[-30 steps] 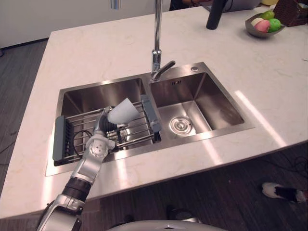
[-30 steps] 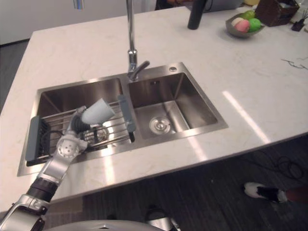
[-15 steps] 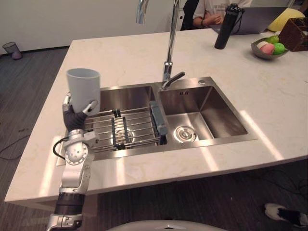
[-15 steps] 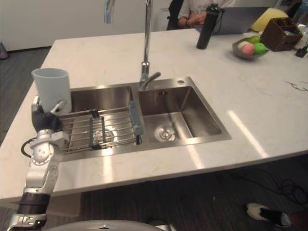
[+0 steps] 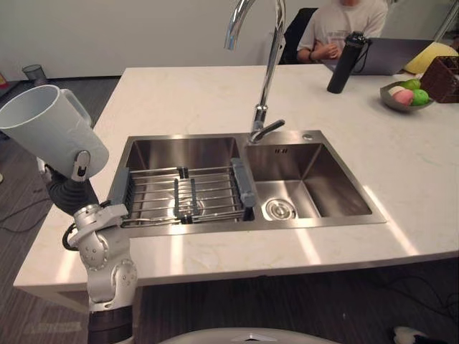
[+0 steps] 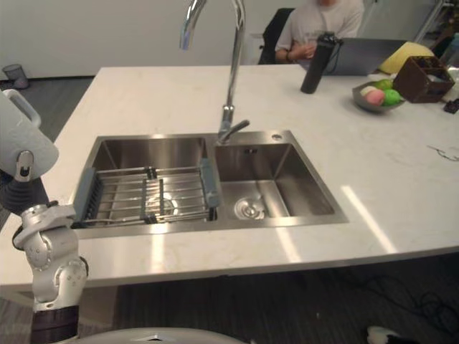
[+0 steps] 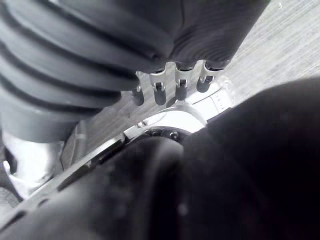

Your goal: Walk over to the sink, pick up the cup, carry it to the dishwasher, place the cup inside the dishwasher, then close the dishwasher door

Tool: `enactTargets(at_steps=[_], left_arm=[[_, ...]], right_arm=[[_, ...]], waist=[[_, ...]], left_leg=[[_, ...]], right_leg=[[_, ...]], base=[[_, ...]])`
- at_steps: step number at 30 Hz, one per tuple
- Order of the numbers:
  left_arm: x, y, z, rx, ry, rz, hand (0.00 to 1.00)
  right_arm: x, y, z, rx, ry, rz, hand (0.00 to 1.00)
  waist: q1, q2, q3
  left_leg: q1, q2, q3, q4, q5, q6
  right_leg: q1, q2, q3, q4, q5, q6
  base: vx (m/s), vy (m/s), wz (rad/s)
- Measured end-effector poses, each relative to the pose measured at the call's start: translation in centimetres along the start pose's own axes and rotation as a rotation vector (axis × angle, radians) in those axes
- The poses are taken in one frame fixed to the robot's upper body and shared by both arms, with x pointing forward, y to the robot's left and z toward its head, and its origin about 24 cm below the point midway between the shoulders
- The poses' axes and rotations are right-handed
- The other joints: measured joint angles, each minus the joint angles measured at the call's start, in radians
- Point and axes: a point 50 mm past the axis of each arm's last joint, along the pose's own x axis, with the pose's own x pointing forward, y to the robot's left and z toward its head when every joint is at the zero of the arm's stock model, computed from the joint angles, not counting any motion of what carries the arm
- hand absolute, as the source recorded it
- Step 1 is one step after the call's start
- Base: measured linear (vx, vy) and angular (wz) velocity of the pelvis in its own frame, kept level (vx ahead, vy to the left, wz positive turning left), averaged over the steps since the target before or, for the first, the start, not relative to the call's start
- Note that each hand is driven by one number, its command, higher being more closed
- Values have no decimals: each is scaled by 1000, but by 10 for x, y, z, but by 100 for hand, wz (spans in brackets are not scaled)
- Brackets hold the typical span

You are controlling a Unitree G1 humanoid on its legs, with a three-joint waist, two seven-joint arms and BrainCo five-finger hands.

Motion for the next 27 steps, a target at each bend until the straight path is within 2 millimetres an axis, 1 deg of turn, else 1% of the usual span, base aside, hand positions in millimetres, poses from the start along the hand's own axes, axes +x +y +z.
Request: enactTargets(at_steps=[4, 6, 7, 10, 13, 15, 16, 17, 19, 20, 21, 23, 25, 26, 27], left_arm=[[1, -2, 12, 13, -78, -17, 100], [1, -3, 14, 6, -93, -19, 100], [0, -8, 20, -3, -126, -29, 100], [0, -8, 20, -4, -126, -29, 100], [-1, -10, 19, -13, -126, -34, 100], [-5, -20, 14, -42, -95, -81, 100], [-10, -30, 9, -67, -65, -134, 100], [-12, -34, 7, -78, -53, -160, 100], [-22, -52, 0, -125, -4, -266, 100], [-24, -56, -2, -135, 6, -288, 100], [-27, -60, -5, -144, 24, -318, 100], [-30, -59, -12, -148, 65, -335, 100], [-34, -52, -18, -128, 115, -327, 100], [-37, -45, -19, -112, 139, -311, 100], [-38, -42, -20, -101, 147, -302, 100]], right_arm=[[0, 2, -3, 11, 12, 10, 0], [-1, 1, -5, 18, 12, 11, 0], [-2, 5, -15, 44, 31, 21, 0], [-2, 5, -15, 44, 31, 21, 0], [-2, 5, -13, 61, 14, 22, 0], [-3, 6, -16, 111, -12, 20, 0], [-4, 6, -18, 161, -31, 11, 0], [-4, 5, -18, 181, -45, 2, 0], [-5, 4, -17, 231, -85, -9, 0], [-5, 3, -17, 249, -99, -16, 0], [-5, 4, -16, 292, -128, -31, 0], [-3, 5, -10, 340, -174, -47, 0], [0, 7, -7, 345, -179, -46, 0], [2, 10, -3, 341, -180, -40, 0], [4, 11, 0, 336, -186, -35, 0]], waist=[[3, -1, -7], [6, -2, -14], [22, -20, -47], [18, -20, -46], [22, -21, -46], [7, -22, -46], [-2, -21, -44], [-4, -19, -44], [-12, -13, -44], [-14, -13, -45], [-14, -14, -44], [-4, -9, -37], [-2, -16, -13], [13, -22, 11], [24, -26, 29]], left_leg=[[0, 0, 3, 0, 0, 0], [0, 0, 3, -1, 0, 0], [2, 1, 5, -3, 0, 0], [3, 2, 8, -2, 0, 0], [1, 18, 56, 23, -19, -10], [-14, 27, 60, 28, -23, -15], [-16, 30, 60, 29, -23, -17], [-16, 31, 60, 29, -23, -17], [-14, 34, 52, 17, -17, -23], [-15, 34, 44, 15, -15, -24], [-15, 34, 30, 15, -12, -25], [-19, 31, 12, 14, -4, -26], [-37, 11, -33, 48, 4, -22], [-67, -5, -64, 105, 4, -22], [-88, -16, -82, 148, 3, -22]], right_leg=[[0, 0, -2, 0, 0, 0], [0, 0, -2, -2, 0, 0], [9, 1, -3, -15, 4, -3], [9, 2, -1, -16, 4, -4], [-4, 15, 46, -26, 14, -9], [-8, 19, 38, -25, 14, -10], [-11, 21, 35, -24, 12, -11], [-10, 22, 34, -24, 11, -11], [-8, 25, 16, -23, 6, -16], [-8, 25, 9, -18, 2, -17], [-8, 24, -9, -5, -8, -17], [-9, 21, -32, 42, -39, -17], [-7, -7, -101, 125, -100, -15], [2, -29, -147, 163, -128, -20], [11, -42, -172, 176, -138, -22]], base=[[-15, -9, 0], [0, 0, 0], [0, 0, 0], [0, 0, -4], [-18, -11, -39], [-40, -61, -19], [-12, -68, 4], [15, -56, 3], [17, -47, 12], [37, -42, 30], [50, -33, 39], [42, -30, 52], [-4, -22, 109], [-37, -9, 123], [-75, -21, 140]])
